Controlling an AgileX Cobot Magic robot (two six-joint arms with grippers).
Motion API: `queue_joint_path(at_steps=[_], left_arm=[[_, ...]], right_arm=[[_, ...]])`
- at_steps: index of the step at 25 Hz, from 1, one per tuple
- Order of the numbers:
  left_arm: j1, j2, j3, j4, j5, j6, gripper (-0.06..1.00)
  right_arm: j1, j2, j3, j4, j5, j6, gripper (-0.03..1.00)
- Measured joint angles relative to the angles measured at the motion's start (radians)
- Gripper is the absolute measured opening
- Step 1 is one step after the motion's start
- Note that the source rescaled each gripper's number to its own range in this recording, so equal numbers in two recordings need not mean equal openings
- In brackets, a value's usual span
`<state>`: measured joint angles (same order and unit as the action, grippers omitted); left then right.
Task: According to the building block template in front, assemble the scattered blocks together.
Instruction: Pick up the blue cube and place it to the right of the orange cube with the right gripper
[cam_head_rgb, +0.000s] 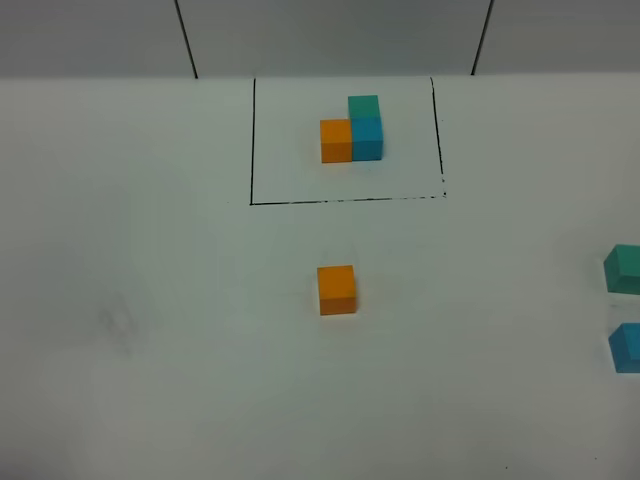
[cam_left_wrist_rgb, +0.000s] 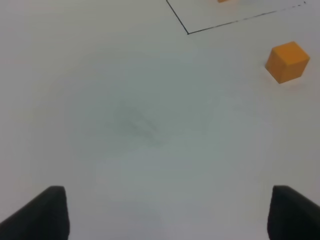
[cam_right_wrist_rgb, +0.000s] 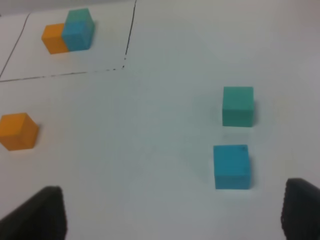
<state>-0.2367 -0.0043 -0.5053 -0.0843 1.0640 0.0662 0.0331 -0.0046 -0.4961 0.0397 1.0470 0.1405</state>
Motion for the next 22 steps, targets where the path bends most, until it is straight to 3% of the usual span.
queue_joint_path(at_steps=[3,6,9,22], left_arm=[[0.068,0.0,0.0,0.0,0.0,0.0,0.85],[0.185,0.0,0.0,-0.004,0.0,-0.005,0.85],[0.238,0.0,0.0,-0.03,0.0,-0.024,0.85],[0.249,0.0,0.0,-0.049,0.0,-0.026,0.84]], right_arm=[[0.0,0.0,0.0,0.0,0.0,0.0,0.74],[0.0,0.0,0.0,0.0,0.0,0.0,0.74],[0.0,0.0,0.0,0.0,0.0,0.0,0.74],[0.0,0.0,0.0,0.0,0.0,0.0,0.74]])
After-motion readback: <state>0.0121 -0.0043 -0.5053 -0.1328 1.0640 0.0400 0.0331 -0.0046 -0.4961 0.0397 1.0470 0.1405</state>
